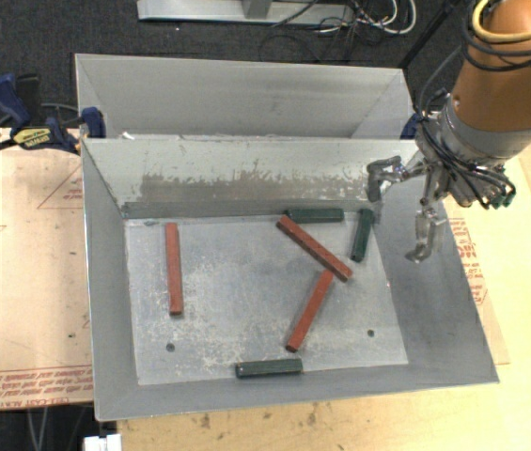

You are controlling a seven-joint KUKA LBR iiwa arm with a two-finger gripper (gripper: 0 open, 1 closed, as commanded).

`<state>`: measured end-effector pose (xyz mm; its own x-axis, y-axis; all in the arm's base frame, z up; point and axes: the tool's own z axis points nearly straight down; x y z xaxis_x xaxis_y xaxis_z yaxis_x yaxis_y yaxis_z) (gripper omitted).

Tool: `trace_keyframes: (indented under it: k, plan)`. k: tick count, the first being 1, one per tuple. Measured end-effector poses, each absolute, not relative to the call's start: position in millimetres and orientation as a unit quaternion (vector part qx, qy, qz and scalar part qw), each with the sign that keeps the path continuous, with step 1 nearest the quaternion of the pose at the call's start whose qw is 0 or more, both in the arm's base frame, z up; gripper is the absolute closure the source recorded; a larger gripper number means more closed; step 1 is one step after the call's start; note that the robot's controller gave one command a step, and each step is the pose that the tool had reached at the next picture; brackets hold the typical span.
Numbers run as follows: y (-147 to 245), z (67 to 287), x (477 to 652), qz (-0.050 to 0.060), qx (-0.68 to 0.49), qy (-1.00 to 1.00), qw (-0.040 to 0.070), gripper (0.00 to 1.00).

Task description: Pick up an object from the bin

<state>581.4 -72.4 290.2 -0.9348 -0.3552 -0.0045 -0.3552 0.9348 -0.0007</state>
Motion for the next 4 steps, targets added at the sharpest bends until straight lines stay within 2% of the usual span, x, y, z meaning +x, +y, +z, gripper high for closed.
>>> trace_keyframes:
  k: [1, 2, 3, 4]
  plan:
    - [-16, 127, 557.8, 0.002, -0.219, 0.976, -0.003, 0.0]
    - [-5, 68, 561.9, 0.001, -0.381, 0.925, -0.001, 0.0]
    - [-6, 71, 563.3, 0.0, -0.38, 0.925, 0.001, 1.0]
    - [12, 263, 555.9, -0.002, -0.427, 0.904, 0.006, 1.0]
